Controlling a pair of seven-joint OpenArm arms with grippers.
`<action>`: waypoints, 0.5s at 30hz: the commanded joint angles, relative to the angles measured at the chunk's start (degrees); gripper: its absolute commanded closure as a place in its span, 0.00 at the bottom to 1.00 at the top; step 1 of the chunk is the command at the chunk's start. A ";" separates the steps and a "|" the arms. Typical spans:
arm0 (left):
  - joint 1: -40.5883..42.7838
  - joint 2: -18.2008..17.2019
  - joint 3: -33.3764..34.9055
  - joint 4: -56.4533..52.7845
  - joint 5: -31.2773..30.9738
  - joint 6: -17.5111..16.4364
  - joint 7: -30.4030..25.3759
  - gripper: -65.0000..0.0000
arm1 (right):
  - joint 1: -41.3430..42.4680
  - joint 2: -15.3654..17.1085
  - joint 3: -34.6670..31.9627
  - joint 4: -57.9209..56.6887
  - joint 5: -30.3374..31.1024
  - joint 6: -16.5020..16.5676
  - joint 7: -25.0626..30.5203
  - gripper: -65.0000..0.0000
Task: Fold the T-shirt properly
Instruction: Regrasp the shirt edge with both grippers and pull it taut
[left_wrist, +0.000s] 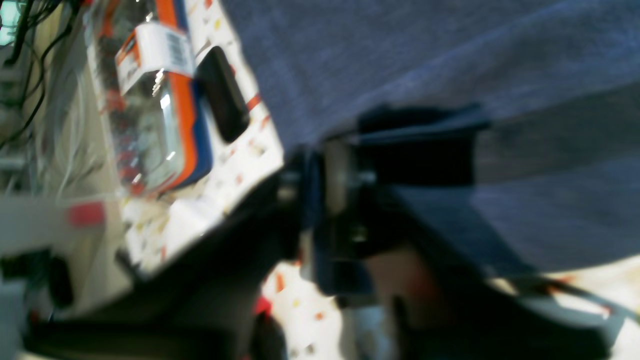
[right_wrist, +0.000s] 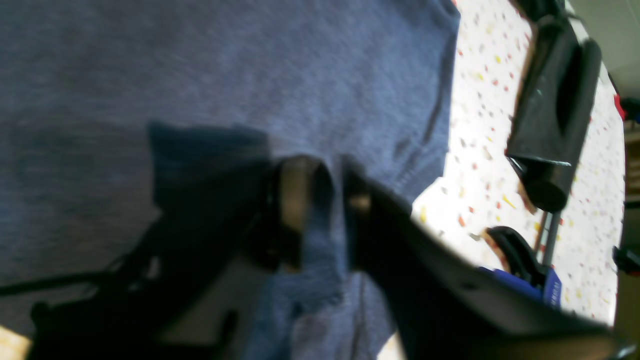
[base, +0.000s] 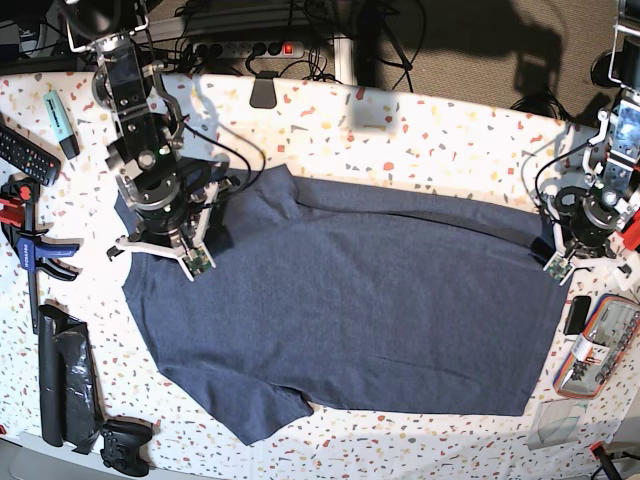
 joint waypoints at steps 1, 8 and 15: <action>-1.14 -1.20 -0.46 0.76 -0.07 3.48 0.24 0.69 | 1.07 0.59 0.74 0.94 -0.33 -0.66 0.37 0.65; -1.09 -2.29 -0.46 1.84 -0.31 13.40 9.99 0.50 | 0.98 0.79 1.14 2.58 2.60 -0.63 -5.49 0.58; -0.96 -4.11 -0.46 8.11 -17.75 14.21 15.72 0.55 | -1.27 1.05 5.86 10.01 18.38 -0.61 -9.77 0.70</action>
